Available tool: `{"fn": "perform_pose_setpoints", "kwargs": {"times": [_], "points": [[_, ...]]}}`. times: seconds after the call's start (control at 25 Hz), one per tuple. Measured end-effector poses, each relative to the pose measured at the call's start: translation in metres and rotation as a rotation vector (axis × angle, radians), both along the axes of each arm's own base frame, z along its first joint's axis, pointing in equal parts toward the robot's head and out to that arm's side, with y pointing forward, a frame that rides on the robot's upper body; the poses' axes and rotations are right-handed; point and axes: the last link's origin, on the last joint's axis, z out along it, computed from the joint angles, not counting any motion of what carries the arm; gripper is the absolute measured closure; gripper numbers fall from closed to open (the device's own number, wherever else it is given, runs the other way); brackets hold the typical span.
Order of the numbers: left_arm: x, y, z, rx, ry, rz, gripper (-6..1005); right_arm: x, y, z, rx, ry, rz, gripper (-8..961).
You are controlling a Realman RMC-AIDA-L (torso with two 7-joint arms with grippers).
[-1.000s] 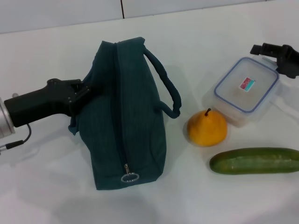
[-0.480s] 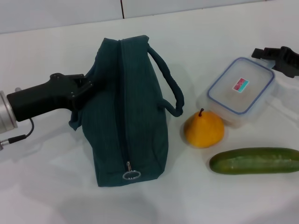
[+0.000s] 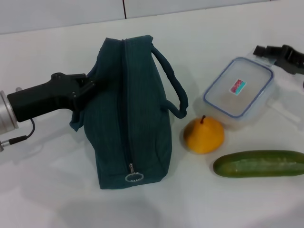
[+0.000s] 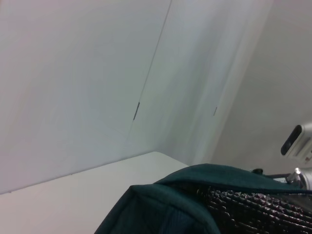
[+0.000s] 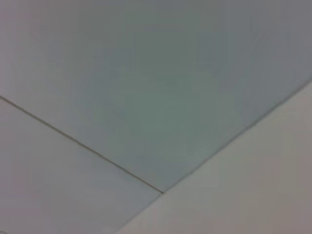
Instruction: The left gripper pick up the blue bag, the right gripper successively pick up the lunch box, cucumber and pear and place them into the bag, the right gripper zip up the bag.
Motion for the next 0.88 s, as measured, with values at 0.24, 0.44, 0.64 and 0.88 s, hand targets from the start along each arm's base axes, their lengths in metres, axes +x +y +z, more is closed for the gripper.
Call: {"fn": "perform_pose_setpoints", "kwargs": {"times": [0.24, 0.44, 0.64, 0.88], "points": [[0.001, 0.0, 0.0, 0.006, 0.0, -0.007, 947, 0.004, -0.008, 0.011, 0.094, 0.007, 0.037, 834], [0.001, 0.0, -0.001, 0.01, -0.001, -0.01, 947, 0.004, -0.01, 0.013, 0.105, -0.011, 0.067, 922], [0.002, 0.0, -0.001, 0.009, -0.003, -0.013, 946, 0.005, -0.011, 0.011, 0.104, -0.021, 0.066, 927], [0.002, 0.0, -0.001, 0.011, -0.002, -0.014, 946, 0.017, -0.018, 0.006, 0.117, -0.021, -0.001, 926]]}}
